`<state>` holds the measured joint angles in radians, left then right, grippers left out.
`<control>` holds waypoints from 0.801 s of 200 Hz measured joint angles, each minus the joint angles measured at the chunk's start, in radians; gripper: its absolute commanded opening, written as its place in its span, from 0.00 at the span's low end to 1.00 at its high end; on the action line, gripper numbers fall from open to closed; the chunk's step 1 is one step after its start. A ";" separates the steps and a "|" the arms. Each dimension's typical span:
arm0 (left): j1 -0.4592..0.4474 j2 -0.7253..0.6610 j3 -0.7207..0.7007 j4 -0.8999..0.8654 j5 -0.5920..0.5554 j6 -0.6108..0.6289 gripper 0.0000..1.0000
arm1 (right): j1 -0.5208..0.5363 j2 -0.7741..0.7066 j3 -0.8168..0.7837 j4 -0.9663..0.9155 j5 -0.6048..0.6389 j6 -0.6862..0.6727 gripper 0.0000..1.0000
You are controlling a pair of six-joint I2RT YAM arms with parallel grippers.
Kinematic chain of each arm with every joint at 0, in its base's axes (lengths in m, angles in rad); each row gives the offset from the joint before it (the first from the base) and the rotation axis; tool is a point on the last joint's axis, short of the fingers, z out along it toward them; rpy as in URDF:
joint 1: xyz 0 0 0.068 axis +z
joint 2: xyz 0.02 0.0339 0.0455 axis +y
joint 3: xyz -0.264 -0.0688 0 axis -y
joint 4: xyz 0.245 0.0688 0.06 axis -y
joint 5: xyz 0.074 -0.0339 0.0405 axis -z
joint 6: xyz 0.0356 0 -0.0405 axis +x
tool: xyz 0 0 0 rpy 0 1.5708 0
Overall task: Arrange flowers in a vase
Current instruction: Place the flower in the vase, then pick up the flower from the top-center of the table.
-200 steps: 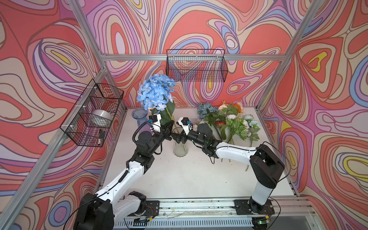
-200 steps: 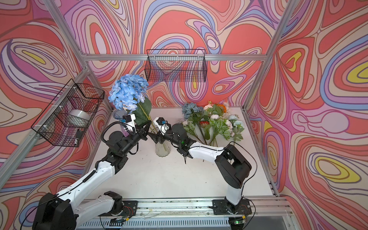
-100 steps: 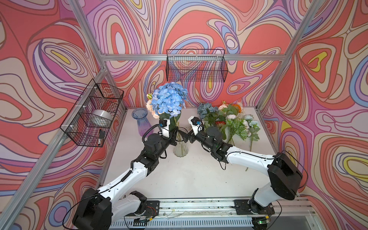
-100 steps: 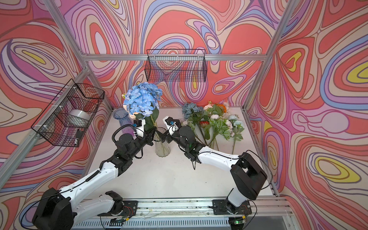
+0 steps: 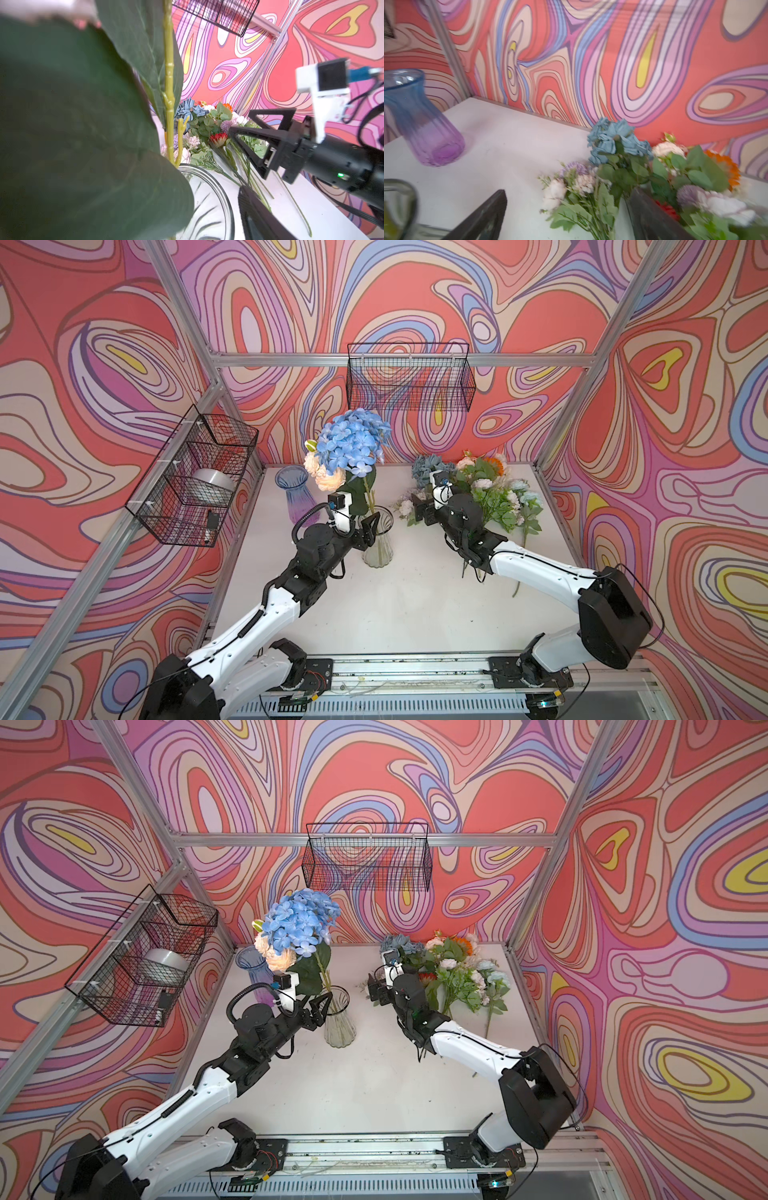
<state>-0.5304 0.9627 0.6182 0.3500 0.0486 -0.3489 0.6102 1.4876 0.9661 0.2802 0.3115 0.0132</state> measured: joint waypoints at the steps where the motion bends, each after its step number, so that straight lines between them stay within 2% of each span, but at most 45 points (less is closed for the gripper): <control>1: 0.000 -0.002 0.000 -0.003 0.000 -0.002 0.81 | -0.003 0.000 0.001 -0.005 0.000 0.003 0.93; 28: 0.000 -0.085 -0.005 -0.077 -0.010 -0.044 0.98 | -0.078 0.006 0.051 -0.180 -0.001 0.045 0.87; 38: 0.000 -0.112 -0.008 -0.115 -0.025 -0.053 1.00 | -0.095 0.017 0.083 -0.237 -0.008 0.050 0.84; 70: 0.000 -0.177 -0.024 -0.201 -0.085 -0.068 1.00 | -0.105 0.077 0.173 -0.397 -0.050 0.048 0.66; 96: 0.000 -0.212 -0.068 -0.203 -0.129 -0.085 0.99 | -0.106 0.163 0.225 -0.517 -0.068 0.037 0.59; 160: 0.000 -0.205 -0.130 -0.141 -0.196 -0.103 0.99 | -0.164 0.375 0.333 -0.704 -0.103 -0.006 0.58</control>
<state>-0.5304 0.7574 0.4881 0.2092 -0.1471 -0.4522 0.4458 1.8622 1.2987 -0.4236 0.2085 0.0074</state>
